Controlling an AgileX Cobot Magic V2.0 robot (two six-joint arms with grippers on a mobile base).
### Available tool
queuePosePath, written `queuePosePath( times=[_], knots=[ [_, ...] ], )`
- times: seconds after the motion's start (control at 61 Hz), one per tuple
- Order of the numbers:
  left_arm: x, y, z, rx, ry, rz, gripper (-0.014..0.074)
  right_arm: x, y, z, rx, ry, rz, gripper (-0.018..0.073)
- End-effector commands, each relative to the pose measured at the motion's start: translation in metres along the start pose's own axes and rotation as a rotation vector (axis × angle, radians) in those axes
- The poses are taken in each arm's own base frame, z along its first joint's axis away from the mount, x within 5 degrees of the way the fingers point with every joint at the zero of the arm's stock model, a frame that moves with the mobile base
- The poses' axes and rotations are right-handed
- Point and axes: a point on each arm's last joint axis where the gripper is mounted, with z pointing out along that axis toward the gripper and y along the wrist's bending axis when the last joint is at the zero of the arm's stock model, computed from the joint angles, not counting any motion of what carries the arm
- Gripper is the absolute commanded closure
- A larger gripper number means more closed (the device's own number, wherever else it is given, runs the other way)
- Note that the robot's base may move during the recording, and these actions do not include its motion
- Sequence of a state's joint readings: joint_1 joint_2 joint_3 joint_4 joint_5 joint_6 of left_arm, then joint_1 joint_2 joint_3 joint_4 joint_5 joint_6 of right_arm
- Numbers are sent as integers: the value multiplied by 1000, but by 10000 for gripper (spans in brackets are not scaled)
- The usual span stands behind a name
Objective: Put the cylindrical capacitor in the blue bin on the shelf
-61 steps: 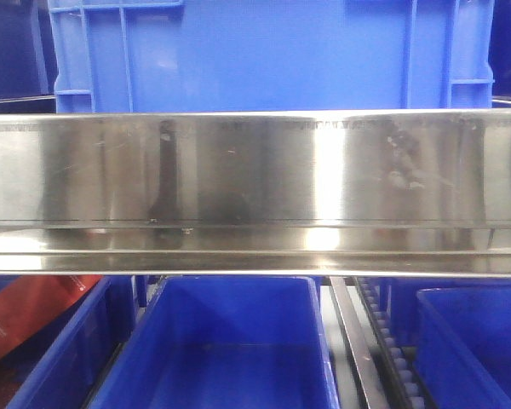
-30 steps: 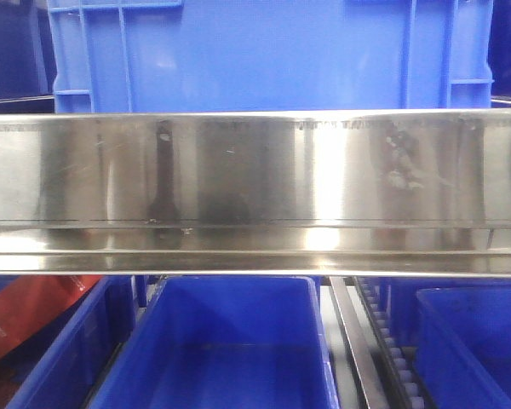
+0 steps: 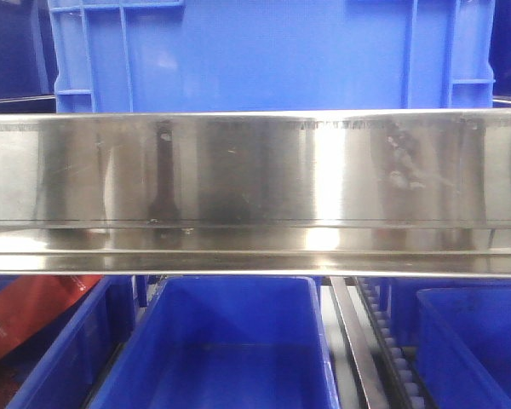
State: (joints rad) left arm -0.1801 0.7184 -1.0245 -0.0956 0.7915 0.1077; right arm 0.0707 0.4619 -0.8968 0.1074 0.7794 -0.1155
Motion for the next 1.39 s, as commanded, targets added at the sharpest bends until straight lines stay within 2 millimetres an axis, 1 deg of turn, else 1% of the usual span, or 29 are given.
queuePosePath(
  times=[0.0,0.098,0.18,0.197,0.328,0.377,0.443,0.492,0.574,0.59,0.607,0.623,0.722,0.738,0.754,0.771,0.869,0.968,1.099,1.148,1.214,1.263,1.296,1.312,1.378],
  knots=[
    [-9,-3,-2,26,-82,-22,707,-4,0,-2,5,-34,-7,691],
    [-23,-9,6,99,-86,-76,707,-4,0,-2,5,-34,-7,691],
    [-42,-18,15,170,-82,-79,707,-4,0,-2,5,-34,-7,691],
    [-46,-20,21,187,-73,-73,707,-4,0,-2,5,-34,-7,691],
    [-81,-39,42,278,-78,-38,707,-4,0,-2,5,-34,-7,691],
    [-93,-49,56,312,-66,-24,707,-4,0,-2,5,-34,-7,691],
    [-109,-59,69,342,-78,4,707,-4,0,-2,5,-34,-7,691],
    [-119,-71,89,369,-64,16,707,-4,0,-2,5,-34,-7,691],
    [-131,-84,111,393,-54,26,707,-4,0,-2,5,-34,-7,691],
    [-131,-88,120,399,-39,29,707,-4,0,-2,5,-34,-7,691],
    [-134,-90,123,403,-39,32,707,-4,0,-2,5,-34,-7,691],
    [-134,-93,133,405,-23,34,707,-4,0,-2,5,-34,-7,691],
    [-137,-110,161,430,24,56,707,-4,0,-2,5,-34,-7,691],
    [-135,-113,170,432,42,62,707,-4,0,-2,5,-34,-7,691],
    [-136,-116,174,437,44,71,707,-4,0,-2,5,-34,-7,691],
    [-133,-120,182,441,60,82,707,-4,0,-2,5,-34,-7,691],
    [-129,-135,211,459,101,142,707,-4,0,-2,3,-35,-5,691],
    [-119,-145,241,463,155,175,707,-4,0,-2,2,-35,-4,691],
    [-106,-151,270,451,222,200,705,-4,0,-2,-1,-35,-1,691],
    [-100,-154,280,448,247,205,685,-4,0,-2,-3,-35,1,691],
    [-92,-156,290,448,271,207,613,-4,0,-2,-3,-35,1,691],
    [-87,-157,296,448,293,209,541,-4,0,-2,-3,-35,1,691],
    [-83,-158,300,449,311,211,465,-4,0,-2,-3,-35,1,691],
    [-83,-158,299,450,312,212,414,-4,0,-2,-3,-35,1,691],
    [-82,-159,300,448,318,217,269,-4,0,-2,-3,-35,1,691]
  ],
)
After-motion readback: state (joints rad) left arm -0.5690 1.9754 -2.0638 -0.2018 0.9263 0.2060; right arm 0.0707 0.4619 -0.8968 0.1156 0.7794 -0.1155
